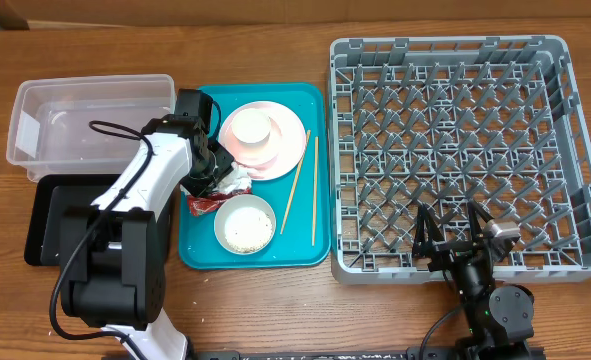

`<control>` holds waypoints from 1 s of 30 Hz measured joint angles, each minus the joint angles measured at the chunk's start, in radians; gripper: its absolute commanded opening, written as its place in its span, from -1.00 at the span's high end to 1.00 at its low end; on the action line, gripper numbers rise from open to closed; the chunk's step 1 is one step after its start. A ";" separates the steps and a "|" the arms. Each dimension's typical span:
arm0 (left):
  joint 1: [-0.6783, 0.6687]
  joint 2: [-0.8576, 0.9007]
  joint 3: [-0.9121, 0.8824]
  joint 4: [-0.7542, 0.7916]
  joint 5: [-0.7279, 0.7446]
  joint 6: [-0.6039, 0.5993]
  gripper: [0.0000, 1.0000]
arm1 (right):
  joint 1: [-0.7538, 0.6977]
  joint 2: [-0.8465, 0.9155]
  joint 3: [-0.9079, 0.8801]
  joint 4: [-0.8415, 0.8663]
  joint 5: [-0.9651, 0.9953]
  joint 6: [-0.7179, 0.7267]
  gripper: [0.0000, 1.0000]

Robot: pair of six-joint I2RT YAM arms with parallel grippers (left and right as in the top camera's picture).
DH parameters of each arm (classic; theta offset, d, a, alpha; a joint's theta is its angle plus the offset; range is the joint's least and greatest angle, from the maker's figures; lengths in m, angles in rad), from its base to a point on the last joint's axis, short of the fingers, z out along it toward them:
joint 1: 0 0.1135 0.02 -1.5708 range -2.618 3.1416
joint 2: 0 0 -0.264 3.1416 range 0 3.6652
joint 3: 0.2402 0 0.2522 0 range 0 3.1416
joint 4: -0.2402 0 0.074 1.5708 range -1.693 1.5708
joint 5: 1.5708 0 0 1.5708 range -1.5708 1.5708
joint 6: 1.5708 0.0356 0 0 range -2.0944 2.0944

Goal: Sort waste into correct bins and load items into the dishwasher
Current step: 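Carry the tissue left and release it into the clear bin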

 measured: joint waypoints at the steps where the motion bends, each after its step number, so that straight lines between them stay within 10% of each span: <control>1: 0.000 0.000 0.000 0.000 0.000 0.001 0.80 | 0.000 0.000 0.000 0.000 0.000 0.000 -1.00; 30: 0.190 -0.056 0.417 -0.223 0.153 0.166 0.92 | 0.000 0.000 0.000 0.000 0.000 0.000 -0.99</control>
